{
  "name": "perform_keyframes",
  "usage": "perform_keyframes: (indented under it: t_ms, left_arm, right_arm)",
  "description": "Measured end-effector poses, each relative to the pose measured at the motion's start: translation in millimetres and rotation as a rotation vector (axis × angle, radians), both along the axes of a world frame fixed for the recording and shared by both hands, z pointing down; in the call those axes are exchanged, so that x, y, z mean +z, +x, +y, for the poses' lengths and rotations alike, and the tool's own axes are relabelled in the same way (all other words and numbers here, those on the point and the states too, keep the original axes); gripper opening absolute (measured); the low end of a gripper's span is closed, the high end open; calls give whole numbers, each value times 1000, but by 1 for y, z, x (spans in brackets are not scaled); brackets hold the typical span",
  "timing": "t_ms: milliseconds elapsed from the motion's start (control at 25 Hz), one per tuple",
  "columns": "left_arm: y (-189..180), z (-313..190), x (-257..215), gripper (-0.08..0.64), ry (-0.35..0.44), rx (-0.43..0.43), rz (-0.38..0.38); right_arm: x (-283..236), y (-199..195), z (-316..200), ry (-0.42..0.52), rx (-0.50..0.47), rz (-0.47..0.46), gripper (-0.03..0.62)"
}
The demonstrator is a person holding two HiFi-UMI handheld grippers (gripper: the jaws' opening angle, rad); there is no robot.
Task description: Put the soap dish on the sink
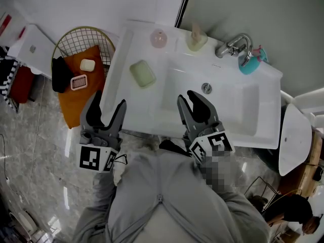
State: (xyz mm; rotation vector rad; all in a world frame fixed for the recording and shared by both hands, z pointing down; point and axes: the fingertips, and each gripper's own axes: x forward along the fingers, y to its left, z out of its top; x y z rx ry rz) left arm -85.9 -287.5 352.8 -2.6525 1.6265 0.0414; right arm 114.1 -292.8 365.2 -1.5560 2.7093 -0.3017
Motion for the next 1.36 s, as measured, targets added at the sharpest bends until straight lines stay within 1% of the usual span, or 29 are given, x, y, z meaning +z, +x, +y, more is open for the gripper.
perform_keyframes:
  t_ms: [760, 1360]
  left_arm:
    - [-10, -1, -1, 322, 3, -3, 3]
    - [-18, 4, -2, 322, 6, -15, 6]
  right_arm:
    - [3, -17, 0, 2, -16, 60, 112]
    - [6, -25, 3, -4, -31, 57, 110]
